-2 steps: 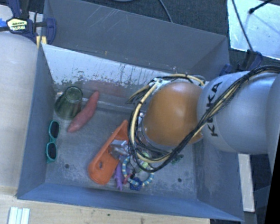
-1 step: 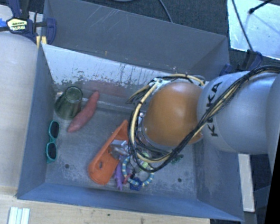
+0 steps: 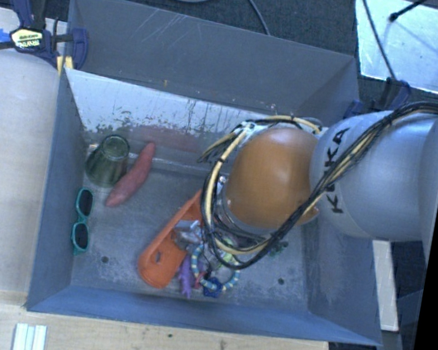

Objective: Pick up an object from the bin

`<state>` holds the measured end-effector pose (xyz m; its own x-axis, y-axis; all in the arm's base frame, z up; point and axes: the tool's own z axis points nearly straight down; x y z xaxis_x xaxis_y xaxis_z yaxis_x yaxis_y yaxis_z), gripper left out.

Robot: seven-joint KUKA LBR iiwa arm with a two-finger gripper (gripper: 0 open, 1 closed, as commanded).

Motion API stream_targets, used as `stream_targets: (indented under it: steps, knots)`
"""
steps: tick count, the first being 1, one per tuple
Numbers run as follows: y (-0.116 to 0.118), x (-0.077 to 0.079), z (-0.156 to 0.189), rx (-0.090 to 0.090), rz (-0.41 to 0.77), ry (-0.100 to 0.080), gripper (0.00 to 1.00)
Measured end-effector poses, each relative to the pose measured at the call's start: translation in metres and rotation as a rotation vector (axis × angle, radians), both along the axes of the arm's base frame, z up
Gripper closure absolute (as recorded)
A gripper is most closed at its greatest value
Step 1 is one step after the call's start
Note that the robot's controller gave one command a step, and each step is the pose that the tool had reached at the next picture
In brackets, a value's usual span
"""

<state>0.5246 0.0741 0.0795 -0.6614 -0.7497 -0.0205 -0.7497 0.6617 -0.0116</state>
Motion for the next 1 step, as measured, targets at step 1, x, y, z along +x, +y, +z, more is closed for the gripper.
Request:
stream_targets:
  steps: [1]
  knots:
    - [-0.0011, -0.0036, 0.0175, -0.003, 0.0, 0.013, 1.0]
